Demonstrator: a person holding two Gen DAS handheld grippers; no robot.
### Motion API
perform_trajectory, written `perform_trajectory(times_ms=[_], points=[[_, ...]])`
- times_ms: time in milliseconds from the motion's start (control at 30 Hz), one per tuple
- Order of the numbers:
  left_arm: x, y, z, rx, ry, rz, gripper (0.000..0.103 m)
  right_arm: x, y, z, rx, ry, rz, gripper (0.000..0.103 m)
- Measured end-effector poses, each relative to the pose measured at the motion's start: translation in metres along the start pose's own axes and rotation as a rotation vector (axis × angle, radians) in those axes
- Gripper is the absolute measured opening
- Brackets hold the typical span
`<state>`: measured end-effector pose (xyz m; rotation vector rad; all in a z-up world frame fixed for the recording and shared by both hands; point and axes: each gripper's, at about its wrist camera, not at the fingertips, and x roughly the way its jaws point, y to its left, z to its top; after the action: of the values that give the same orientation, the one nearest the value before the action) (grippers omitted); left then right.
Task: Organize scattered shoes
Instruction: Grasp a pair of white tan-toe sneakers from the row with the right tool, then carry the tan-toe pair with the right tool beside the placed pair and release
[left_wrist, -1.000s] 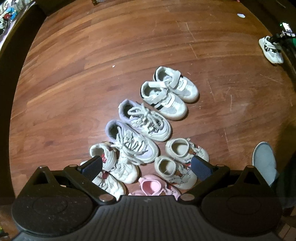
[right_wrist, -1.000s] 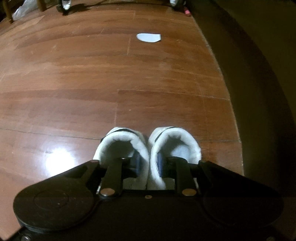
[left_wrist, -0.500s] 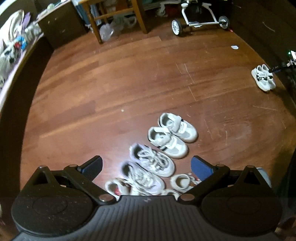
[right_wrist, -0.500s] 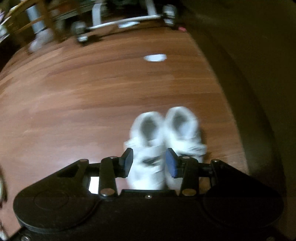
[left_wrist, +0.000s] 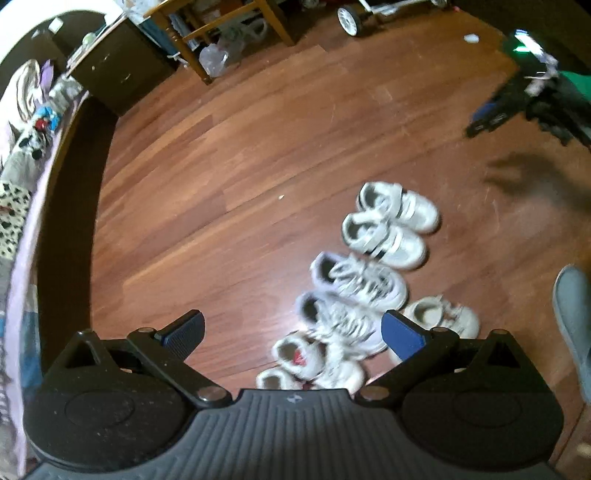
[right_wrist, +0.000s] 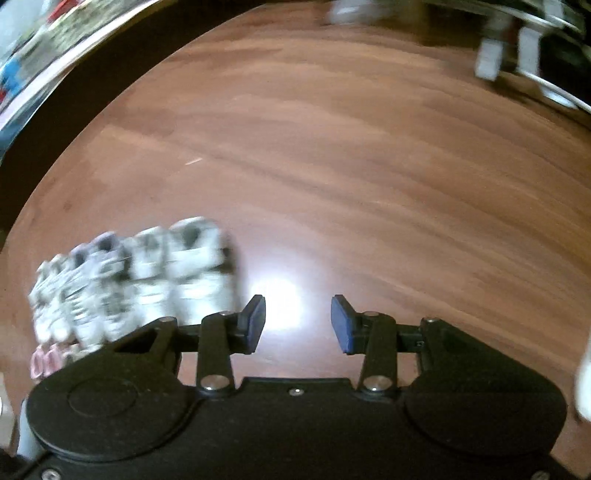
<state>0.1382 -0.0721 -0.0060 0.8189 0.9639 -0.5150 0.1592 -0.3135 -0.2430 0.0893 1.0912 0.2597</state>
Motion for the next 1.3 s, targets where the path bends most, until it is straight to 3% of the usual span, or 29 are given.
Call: perform_trajectory(times_ms=[167, 333, 433, 500, 800, 1033, 1100, 1167, 1300], points=[[-0.018, 0.020, -0.025, -0.029, -0.026, -0.002, 0.102, 0.052, 0.066, 0.030, -0.108, 0.050, 0.044, 0.042], [-0.020, 0.037, -0.047, -0.054, -0.007, 0.002, 0.102, 0.106, 0.102, 0.052, -0.162, 0.096, 0.008, 0.042], [-0.021, 0.047, -0.059, -0.074, -0.003, 0.005, 0.102, 0.125, 0.104, 0.059, -0.182, 0.118, -0.017, 0.042], [-0.025, 0.050, -0.062, -0.088, -0.014, -0.003, 0.103, 0.135, 0.103, 0.062, -0.195, 0.131, -0.030, 0.047], [-0.030, 0.054, -0.073, -0.112, -0.025, -0.041, 0.102, 0.176, 0.106, 0.068, -0.237, 0.166, -0.071, 0.046], [-0.032, 0.056, -0.072, -0.126, -0.023, -0.028, 0.103, 0.189, 0.116, 0.063, -0.231, 0.108, -0.147, 0.054], [-0.035, 0.055, -0.068, -0.127, -0.031, -0.025, 0.102, 0.183, 0.118, 0.055, -0.210, 0.085, -0.123, 0.029], [-0.037, 0.054, -0.062, -0.124, -0.038, -0.020, 0.102, 0.175, 0.115, 0.050, -0.173, 0.075, -0.102, 0.018], [-0.040, 0.054, -0.047, -0.125, -0.054, -0.001, 0.103, 0.148, 0.104, 0.041, -0.091, 0.023, -0.035, 0.015]])
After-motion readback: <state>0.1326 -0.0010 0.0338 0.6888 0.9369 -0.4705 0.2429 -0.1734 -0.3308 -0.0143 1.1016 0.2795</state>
